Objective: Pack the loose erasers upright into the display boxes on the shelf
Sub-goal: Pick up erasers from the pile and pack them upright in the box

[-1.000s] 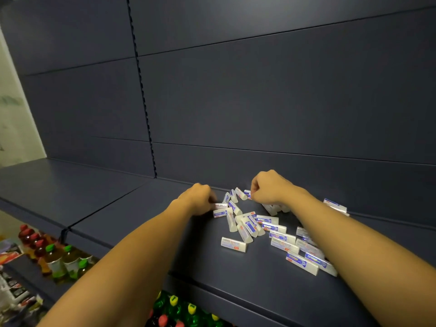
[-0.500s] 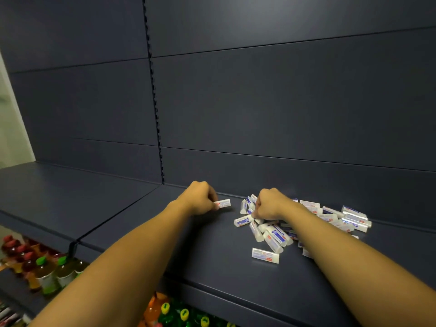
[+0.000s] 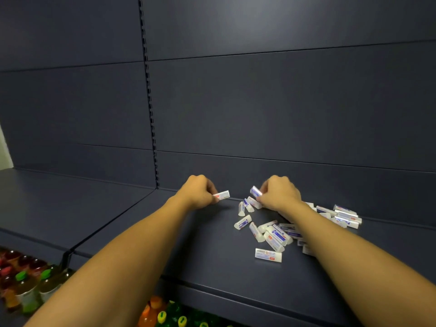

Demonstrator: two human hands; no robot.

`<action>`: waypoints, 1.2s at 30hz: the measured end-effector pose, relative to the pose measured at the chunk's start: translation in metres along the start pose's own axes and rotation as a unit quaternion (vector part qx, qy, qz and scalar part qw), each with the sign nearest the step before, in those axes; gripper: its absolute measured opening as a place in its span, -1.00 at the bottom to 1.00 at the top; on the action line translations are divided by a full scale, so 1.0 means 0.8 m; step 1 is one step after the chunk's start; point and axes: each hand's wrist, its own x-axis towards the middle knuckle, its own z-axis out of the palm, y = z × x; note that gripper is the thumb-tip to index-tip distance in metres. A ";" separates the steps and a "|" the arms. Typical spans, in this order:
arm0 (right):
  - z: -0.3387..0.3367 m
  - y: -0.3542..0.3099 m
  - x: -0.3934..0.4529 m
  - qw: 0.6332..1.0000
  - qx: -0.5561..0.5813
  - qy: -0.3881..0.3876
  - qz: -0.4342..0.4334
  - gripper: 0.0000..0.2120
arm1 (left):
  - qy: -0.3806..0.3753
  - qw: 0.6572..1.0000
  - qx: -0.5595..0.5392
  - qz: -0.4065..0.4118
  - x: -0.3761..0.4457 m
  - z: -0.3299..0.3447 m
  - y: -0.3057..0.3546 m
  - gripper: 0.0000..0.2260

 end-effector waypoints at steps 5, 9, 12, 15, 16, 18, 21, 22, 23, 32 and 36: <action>-0.021 0.017 -0.007 0.962 0.212 0.156 0.074 -0.91 | 0.083 0.991 -0.103 0.023 0.011 0.010 0.039 -0.92; -0.036 0.045 -0.023 0.966 0.172 0.169 0.096 -0.91 | 0.071 0.990 -0.105 0.054 0.025 0.031 0.074 -0.96; -0.047 0.074 -0.041 0.972 0.124 0.164 0.111 -0.92 | 0.035 0.992 -0.088 0.086 0.030 0.056 0.102 -0.95; -0.062 0.107 -0.067 0.975 0.098 0.165 0.116 -0.91 | -0.006 0.989 -0.100 0.108 0.028 0.084 0.137 -0.94; -0.067 0.117 -0.075 0.975 0.093 0.169 0.110 -0.90 | -0.006 0.989 -0.089 0.118 0.027 0.092 0.147 -0.94; -0.083 0.142 -0.094 0.974 0.078 0.185 0.109 -0.88 | -0.003 0.987 -0.079 0.143 0.023 0.108 0.176 -0.93; -0.111 0.180 -0.120 0.967 0.054 0.206 0.140 -0.87 | -0.006 0.984 -0.070 0.163 0.015 0.130 0.223 -0.94; -0.120 0.193 -0.127 0.965 0.048 0.212 0.150 -0.87 | -0.008 0.983 -0.068 0.168 0.011 0.135 0.238 -0.94; -0.129 0.206 -0.136 0.962 0.044 0.216 0.160 -0.87 | -0.012 0.982 -0.070 0.175 0.007 0.142 0.255 -0.93; -0.197 0.319 -0.232 0.951 0.027 0.228 0.209 -0.89 | -0.042 0.974 -0.065 0.211 -0.059 0.204 0.394 -0.90; -0.237 0.376 -0.279 0.954 -0.011 0.213 0.211 -0.87 | -0.049 0.971 -0.053 0.229 -0.099 0.230 0.459 -0.93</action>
